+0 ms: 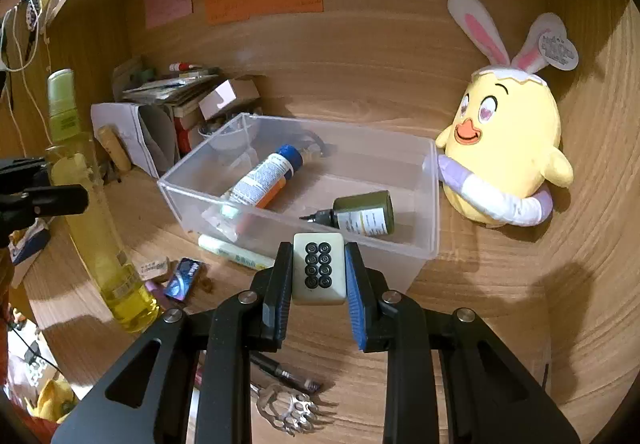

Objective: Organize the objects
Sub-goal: 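Lift the spray bottle and tile and carry both over the clear box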

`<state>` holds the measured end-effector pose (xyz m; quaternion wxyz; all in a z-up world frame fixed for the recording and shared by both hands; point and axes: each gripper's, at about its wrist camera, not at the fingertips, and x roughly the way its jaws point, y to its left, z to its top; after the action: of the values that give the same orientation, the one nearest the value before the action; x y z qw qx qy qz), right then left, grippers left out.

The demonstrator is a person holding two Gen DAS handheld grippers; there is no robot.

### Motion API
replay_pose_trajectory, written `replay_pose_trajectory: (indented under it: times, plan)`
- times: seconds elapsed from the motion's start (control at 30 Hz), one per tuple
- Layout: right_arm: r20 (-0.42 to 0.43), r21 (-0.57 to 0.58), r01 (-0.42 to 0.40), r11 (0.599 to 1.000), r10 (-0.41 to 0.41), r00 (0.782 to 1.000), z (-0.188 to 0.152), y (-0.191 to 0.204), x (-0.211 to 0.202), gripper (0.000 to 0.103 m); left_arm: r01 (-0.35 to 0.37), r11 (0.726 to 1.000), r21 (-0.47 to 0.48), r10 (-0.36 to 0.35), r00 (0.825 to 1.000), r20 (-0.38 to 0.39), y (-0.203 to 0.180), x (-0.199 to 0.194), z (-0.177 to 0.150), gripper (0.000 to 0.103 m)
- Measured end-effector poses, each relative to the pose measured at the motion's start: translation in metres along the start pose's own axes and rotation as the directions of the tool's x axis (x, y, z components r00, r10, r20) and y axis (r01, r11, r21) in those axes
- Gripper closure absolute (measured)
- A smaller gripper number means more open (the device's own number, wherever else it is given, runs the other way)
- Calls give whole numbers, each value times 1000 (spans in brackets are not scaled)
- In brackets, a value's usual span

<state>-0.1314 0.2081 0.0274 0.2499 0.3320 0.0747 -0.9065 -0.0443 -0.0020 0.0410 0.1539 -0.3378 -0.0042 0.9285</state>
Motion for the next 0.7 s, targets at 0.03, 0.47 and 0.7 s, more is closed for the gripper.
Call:
replay_pose_trajectory:
  times: [0.03,0.47,0.7]
  plan:
    - [4,0,2,1000,-2,1000,2,0,0,81,-4,1000,-3,4,1000,10,1,-2,1,68]
    - [76,32,14,999,-16,997,26,-13,-7,81,-63,998,-14,65,984,166,3,-24,47,68]
    - [90,40,31,999,-34,995,37,-24,-2,81,-63,997,-46,72,973,221,6,-10,74,68]
